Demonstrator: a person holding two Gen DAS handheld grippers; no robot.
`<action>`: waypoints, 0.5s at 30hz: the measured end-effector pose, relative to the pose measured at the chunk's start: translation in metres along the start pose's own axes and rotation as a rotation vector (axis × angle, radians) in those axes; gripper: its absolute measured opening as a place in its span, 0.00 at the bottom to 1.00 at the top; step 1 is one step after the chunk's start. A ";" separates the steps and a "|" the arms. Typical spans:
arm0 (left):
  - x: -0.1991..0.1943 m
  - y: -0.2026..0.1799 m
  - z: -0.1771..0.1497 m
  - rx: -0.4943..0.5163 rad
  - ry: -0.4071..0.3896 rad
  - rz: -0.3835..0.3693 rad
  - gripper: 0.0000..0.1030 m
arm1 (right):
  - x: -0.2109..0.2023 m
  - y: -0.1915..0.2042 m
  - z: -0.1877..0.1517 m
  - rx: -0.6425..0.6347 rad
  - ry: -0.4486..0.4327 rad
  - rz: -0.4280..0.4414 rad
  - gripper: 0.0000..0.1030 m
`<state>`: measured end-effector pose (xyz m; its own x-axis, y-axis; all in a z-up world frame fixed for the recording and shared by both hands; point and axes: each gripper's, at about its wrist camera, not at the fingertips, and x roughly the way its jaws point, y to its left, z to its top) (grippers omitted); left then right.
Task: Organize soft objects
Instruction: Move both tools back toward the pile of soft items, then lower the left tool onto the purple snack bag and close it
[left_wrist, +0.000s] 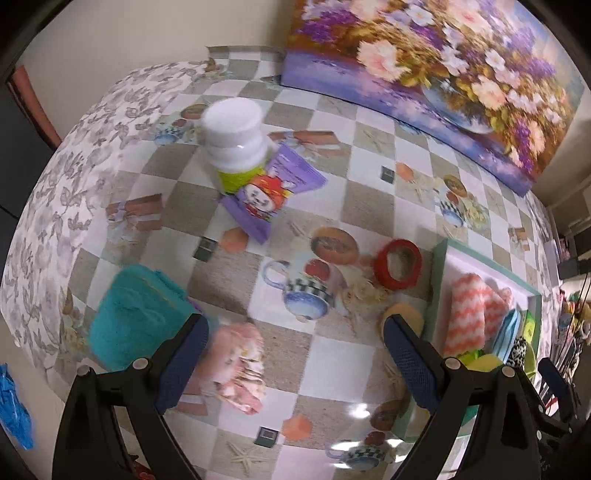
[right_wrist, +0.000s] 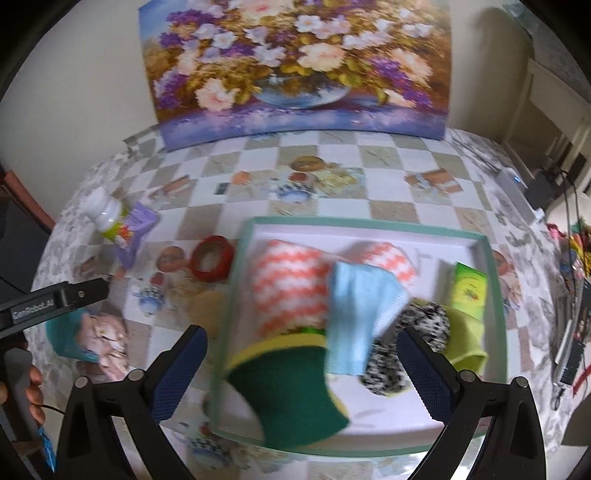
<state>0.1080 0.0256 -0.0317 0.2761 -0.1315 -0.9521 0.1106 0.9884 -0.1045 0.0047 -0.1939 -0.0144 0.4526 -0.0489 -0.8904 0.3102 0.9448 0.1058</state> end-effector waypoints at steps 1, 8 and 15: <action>-0.001 0.004 0.002 -0.005 -0.002 0.001 0.93 | 0.000 0.005 0.002 -0.006 -0.006 0.012 1.00; -0.003 0.032 0.017 -0.064 -0.013 -0.010 0.93 | 0.011 0.033 0.011 -0.046 -0.015 0.059 1.00; 0.004 0.039 0.036 -0.079 -0.014 0.000 0.93 | 0.029 0.047 0.028 -0.036 -0.012 0.112 1.00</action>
<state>0.1477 0.0605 -0.0293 0.2896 -0.1324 -0.9480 0.0355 0.9912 -0.1276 0.0554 -0.1602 -0.0235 0.4926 0.0539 -0.8686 0.2269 0.9556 0.1880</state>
